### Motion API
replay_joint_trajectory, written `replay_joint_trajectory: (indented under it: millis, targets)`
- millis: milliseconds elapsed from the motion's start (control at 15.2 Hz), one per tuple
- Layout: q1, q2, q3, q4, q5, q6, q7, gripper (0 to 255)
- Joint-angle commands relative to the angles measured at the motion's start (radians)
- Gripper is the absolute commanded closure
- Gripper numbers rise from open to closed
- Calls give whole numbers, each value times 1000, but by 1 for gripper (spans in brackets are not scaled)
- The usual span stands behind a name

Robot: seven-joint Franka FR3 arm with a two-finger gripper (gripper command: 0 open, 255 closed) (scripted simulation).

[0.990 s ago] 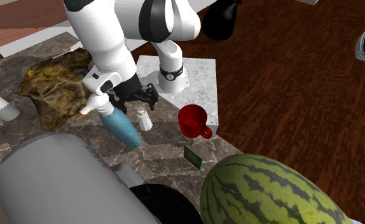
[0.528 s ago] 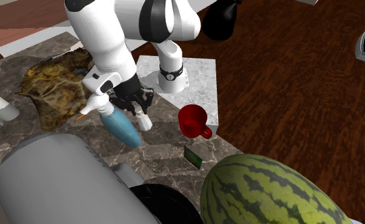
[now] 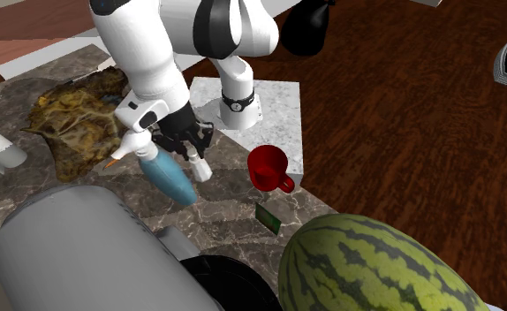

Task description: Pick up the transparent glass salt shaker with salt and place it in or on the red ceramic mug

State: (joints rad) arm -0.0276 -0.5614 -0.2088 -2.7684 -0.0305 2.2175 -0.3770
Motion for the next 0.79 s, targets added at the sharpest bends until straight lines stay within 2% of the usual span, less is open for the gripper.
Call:
replay_joint_trajectory:
  millis: [0,726]
  targets:
    - [1,2,2,-2,1,-25,2,255]
    - [-2,-77,20,100,1,-205,19,255]
